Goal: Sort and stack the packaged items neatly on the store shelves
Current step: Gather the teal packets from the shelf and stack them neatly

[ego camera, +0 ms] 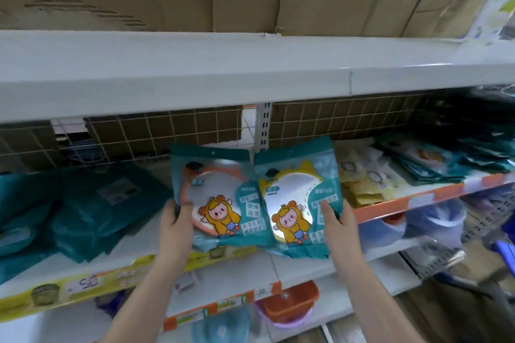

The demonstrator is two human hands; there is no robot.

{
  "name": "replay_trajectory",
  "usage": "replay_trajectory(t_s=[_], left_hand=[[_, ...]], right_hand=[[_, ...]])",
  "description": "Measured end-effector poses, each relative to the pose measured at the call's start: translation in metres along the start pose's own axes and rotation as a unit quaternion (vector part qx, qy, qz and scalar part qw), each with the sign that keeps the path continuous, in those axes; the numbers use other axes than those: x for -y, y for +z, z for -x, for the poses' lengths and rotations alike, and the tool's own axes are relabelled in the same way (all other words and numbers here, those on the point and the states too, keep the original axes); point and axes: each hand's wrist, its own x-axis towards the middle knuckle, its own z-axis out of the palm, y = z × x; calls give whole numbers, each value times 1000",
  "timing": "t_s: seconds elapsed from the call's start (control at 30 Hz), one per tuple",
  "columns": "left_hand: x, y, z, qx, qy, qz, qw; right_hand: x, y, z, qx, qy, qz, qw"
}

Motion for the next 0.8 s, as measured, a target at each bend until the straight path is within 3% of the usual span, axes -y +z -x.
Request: replay_trajectory(t_s=[0.6,0.8], left_hand=[[-9,189,25,25,-77,-15,997],[-15,241,1,-9,-119,31,992]], right_hand=[[-33,-158,-92,-53,120,3,991],[-27,-186,-151,-66,142,12,988]])
